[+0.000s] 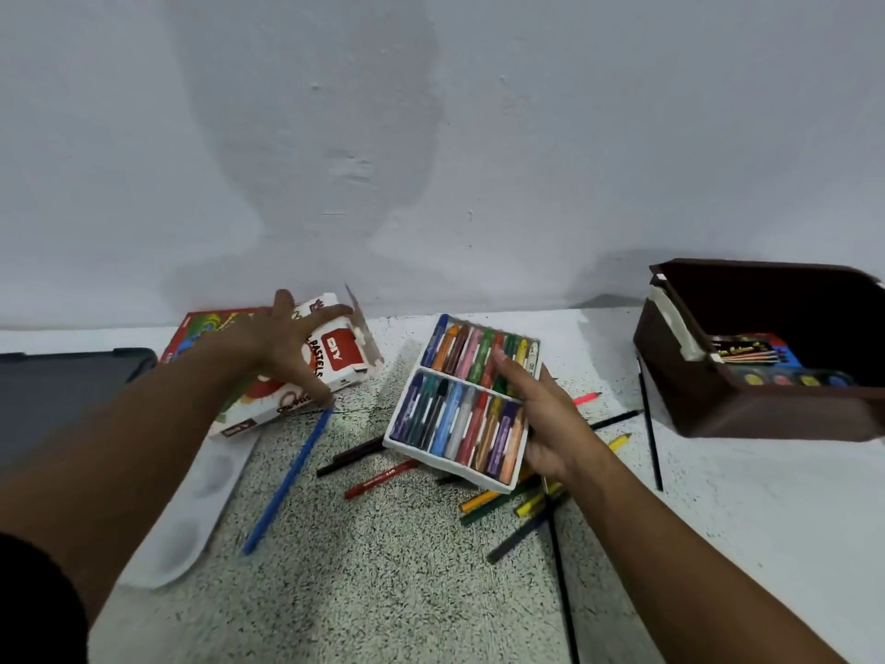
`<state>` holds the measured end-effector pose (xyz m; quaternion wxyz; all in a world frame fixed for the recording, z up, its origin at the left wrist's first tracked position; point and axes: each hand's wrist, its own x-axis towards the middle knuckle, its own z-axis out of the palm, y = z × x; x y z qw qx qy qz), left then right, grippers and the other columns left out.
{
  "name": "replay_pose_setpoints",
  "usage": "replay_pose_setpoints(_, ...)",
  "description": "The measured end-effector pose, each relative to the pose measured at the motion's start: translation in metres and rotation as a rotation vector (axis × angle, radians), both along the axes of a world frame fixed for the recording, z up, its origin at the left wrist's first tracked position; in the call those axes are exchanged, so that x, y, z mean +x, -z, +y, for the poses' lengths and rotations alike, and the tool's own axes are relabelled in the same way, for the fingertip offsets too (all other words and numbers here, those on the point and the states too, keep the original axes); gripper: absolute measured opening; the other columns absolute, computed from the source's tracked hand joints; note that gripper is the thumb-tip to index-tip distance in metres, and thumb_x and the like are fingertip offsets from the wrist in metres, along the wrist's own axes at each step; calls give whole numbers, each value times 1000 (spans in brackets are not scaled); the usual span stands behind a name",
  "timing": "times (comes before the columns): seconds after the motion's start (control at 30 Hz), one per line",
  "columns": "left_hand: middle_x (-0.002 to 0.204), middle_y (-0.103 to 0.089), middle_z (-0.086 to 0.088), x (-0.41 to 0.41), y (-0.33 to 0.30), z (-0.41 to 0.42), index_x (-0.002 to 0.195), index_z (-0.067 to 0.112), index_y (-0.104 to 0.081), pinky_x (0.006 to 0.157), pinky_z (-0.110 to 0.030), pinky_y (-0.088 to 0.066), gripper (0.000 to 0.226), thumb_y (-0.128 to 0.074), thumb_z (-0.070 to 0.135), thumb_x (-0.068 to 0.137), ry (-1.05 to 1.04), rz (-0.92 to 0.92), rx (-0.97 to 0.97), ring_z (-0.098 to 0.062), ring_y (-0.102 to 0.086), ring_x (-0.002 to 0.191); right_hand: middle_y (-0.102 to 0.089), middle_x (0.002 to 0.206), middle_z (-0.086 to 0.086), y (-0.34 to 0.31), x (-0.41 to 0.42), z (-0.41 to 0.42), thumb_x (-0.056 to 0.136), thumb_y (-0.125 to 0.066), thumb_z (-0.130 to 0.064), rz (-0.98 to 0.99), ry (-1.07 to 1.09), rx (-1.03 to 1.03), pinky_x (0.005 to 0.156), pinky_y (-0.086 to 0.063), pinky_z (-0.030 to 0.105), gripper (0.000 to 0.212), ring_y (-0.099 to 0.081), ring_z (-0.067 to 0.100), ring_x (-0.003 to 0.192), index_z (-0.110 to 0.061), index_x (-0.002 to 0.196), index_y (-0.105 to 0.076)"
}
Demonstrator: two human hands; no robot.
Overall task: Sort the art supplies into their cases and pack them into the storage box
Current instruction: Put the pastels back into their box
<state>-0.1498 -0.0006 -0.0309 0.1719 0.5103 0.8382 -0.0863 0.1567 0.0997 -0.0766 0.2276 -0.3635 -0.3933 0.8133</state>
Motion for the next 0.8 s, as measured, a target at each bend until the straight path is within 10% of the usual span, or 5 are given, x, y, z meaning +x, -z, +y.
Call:
replay_pose_setpoints(0.33,117,-30,1,42,-46,-40,138,47,-2,76,-33,-53,132,-86,66,38,121,-62,111,-23,-54,98,-67,117,15,-49,-23,-21,70,-77,-40,121,97,99,70,-57,53,65,-69,33,97,-18,126,-52)
replay_pose_setpoints(0.57,147,-29,-4,65,-38,-90,140,42,0,108,-39,-37,140,-86,69,33,94,-170,307,-25,-41,129,-67,109,11,-68,-10,-42,85,-70,-25,98,182,137,64,-57,53,42,-72,28,84,-20,119,-46)
replay_pose_setpoints(0.8,137,-45,-6,103,-30,-122,144,34,-1,101,-28,-39,144,-88,66,34,87,-260,446,-22,-50,120,-69,107,16,-72,15,-53,82,-73,-25,93,186,21,61,-56,54,50,-71,35,83,-16,123,-46)
